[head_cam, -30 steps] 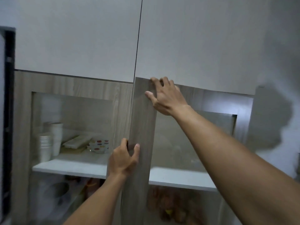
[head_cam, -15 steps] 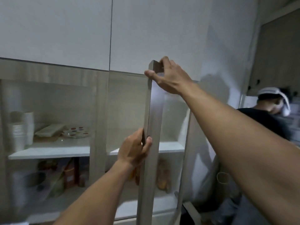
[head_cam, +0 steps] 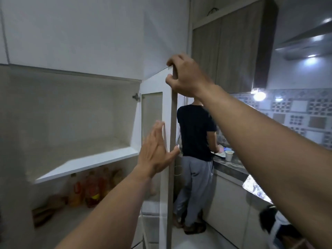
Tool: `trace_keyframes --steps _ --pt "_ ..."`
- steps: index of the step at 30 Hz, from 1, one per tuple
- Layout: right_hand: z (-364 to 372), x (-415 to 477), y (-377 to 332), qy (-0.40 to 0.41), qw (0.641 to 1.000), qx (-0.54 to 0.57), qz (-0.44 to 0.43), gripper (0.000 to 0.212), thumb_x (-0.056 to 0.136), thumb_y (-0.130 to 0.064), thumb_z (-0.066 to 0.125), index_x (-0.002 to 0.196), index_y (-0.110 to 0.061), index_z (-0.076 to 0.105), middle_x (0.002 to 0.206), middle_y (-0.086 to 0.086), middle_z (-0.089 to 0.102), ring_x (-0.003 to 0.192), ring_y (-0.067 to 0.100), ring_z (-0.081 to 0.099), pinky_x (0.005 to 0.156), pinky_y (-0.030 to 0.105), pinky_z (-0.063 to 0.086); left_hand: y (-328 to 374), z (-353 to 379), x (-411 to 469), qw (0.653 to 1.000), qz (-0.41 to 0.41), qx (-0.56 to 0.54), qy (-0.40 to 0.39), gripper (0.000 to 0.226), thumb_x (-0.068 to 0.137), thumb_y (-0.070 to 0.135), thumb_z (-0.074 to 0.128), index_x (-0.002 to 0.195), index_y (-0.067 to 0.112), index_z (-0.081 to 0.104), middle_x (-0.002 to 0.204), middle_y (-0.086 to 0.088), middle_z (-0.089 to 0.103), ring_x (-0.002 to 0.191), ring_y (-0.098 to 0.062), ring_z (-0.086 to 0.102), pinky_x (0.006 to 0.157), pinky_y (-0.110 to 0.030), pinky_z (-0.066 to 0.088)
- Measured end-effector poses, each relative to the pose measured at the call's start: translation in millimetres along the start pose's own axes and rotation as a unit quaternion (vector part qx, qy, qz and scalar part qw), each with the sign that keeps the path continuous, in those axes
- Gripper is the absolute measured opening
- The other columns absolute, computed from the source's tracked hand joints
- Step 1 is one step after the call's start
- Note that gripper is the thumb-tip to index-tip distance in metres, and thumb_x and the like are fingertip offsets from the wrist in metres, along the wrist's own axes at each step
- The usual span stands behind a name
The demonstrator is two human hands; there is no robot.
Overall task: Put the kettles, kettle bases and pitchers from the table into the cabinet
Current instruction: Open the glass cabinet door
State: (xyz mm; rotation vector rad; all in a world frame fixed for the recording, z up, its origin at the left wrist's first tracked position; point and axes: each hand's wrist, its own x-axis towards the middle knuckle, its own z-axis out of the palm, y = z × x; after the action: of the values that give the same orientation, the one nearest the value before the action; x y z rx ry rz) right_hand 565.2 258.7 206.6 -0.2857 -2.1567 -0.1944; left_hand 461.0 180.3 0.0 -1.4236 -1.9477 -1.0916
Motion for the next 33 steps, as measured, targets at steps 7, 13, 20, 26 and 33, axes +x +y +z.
trace_keyframes --steps 7,13,20,26,33 --pt "-20 -20 89 -0.034 0.984 -0.17 0.035 0.051 0.095 -0.028 0.048 0.141 -0.007 0.05 0.138 0.013 0.051 0.124 0.032 0.05 0.101 0.049 0.047 50 98 45 0.997 0.012 -0.051 -0.062 0.116 0.081 0.062 0.055 0.152 0.028 -0.03 0.166 -0.008 -0.019 0.154 -0.03 -0.009 0.123 -0.055 0.016" --pt "-17 -23 166 -0.069 0.968 -0.225 0.085 0.059 0.093 -0.017 0.053 0.15 -0.01 0.041 0.145 0.013 0.045 0.13 0.034 0.046 0.105 0.048 0.048 101 164 86 0.998 0.012 -0.027 -0.058 0.117 0.083 0.057 0.061 0.154 0.023 -0.025 0.164 -0.015 -0.024 0.152 -0.04 -0.012 0.123 -0.058 0.005" --pt "-1 -21 231 -0.085 0.964 -0.223 0.117 0.071 0.092 -0.009 0.057 0.158 -0.012 0.028 0.154 0.01 0.036 0.137 0.033 0.039 0.105 0.046 0.048 120 222 118 0.998 -0.002 -0.006 -0.057 0.117 0.083 0.065 0.057 0.153 0.023 -0.027 0.163 -0.017 -0.025 0.152 -0.042 -0.013 0.121 -0.061 0.006" --pt "7 -16 265 -0.09 0.965 -0.21 0.13 0.075 0.092 -0.005 0.059 0.158 -0.014 0.026 0.157 0.009 0.033 0.14 0.034 0.037 0.107 0.044 0.044 130 256 137 0.998 -0.02 0.021 -0.047 0.115 0.083 0.074 0.046 0.152 0.022 -0.028 0.163 -0.019 -0.024 0.151 -0.044 -0.013 0.12 -0.064 0.007" --pt "16 -15 294 -0.078 0.968 -0.202 0.13 0.071 0.094 -0.005 0.057 0.157 -0.015 0.027 0.158 0.008 0.032 0.14 0.033 0.038 0.105 0.043 0.045 135 280 152 0.998 -0.028 0.034 -0.042 0.118 0.08 0.074 0.049 0.15 0.025 -0.031 0.163 -0.018 -0.025 0.151 -0.043 -0.015 0.119 -0.065 0.007"
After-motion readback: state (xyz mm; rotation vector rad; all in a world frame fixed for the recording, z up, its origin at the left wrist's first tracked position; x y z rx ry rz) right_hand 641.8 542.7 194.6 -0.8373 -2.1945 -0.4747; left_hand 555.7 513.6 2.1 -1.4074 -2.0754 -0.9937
